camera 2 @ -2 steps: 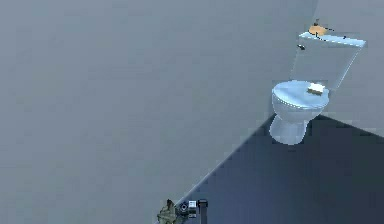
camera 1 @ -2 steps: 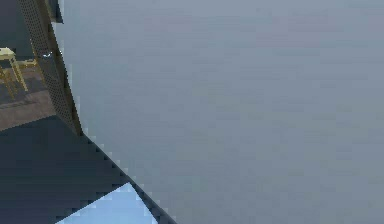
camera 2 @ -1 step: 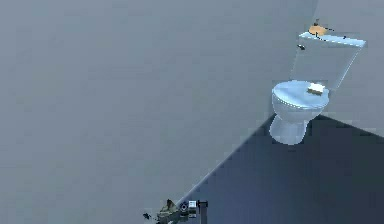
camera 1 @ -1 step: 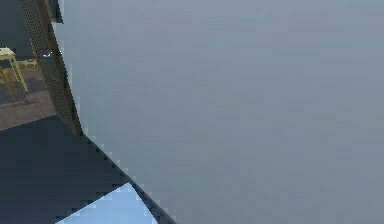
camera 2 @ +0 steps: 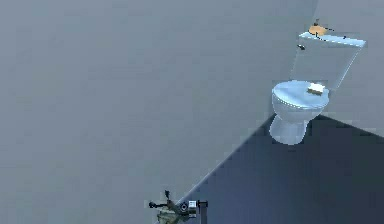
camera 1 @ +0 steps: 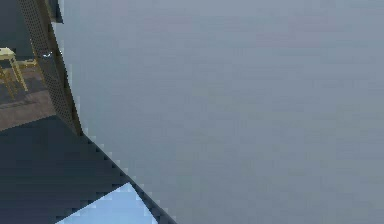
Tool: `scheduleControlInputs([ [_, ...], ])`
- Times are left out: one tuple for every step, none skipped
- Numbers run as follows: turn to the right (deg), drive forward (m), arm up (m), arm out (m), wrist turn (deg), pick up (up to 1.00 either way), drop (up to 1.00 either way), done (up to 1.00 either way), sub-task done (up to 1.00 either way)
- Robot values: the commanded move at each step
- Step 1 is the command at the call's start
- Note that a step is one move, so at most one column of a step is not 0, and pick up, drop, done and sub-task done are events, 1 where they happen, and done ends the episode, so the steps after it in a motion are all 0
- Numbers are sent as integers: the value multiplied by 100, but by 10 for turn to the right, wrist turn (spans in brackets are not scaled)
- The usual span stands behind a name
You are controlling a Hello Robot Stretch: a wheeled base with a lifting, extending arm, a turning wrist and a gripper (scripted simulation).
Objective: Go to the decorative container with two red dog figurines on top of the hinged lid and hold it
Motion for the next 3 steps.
scheduleControlInputs([
  [0, 0, 0, 0, 60, 0, 0, 0, 0],
  [0, 0, -30, 0, 0, 0, 0, 0, 0],
  [0, 0, 0, 0, 0, 100, 0, 0, 0],
])
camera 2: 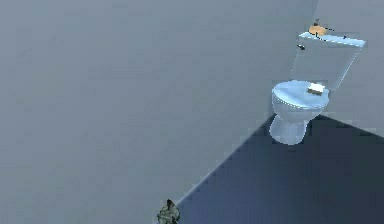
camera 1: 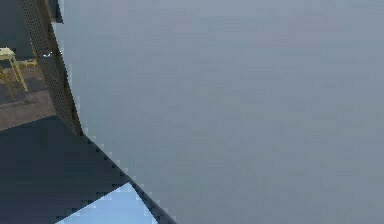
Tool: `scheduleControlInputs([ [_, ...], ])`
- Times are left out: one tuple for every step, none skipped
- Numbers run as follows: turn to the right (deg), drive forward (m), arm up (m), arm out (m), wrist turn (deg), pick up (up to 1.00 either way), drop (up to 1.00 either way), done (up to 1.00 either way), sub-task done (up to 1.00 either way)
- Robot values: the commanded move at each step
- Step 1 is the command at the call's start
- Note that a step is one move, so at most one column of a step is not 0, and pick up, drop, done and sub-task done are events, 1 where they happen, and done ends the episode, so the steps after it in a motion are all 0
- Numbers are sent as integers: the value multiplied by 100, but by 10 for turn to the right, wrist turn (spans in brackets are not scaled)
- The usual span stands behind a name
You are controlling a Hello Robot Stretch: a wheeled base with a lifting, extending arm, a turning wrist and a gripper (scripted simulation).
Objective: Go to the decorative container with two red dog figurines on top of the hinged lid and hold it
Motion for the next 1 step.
scheduleControlInputs([
  [0, 0, 10, 0, 0, 0, 0, 0, 0],
])
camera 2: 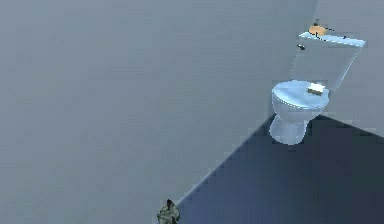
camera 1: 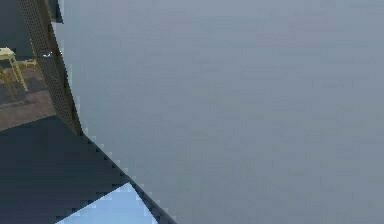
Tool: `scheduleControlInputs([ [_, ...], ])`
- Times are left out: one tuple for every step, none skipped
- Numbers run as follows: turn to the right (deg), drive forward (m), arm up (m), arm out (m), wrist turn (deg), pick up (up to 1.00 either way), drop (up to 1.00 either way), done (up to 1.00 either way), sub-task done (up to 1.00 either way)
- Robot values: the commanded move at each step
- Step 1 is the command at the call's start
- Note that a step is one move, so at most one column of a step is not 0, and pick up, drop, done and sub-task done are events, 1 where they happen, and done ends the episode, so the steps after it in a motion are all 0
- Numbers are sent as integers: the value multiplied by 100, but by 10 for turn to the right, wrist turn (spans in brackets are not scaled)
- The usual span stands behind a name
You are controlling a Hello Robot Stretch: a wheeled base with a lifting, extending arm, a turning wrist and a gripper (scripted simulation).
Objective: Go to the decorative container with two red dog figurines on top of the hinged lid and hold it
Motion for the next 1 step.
scheduleControlInputs([
  [0, 0, 0, 0, 0, 0, 0, 100, 0],
])
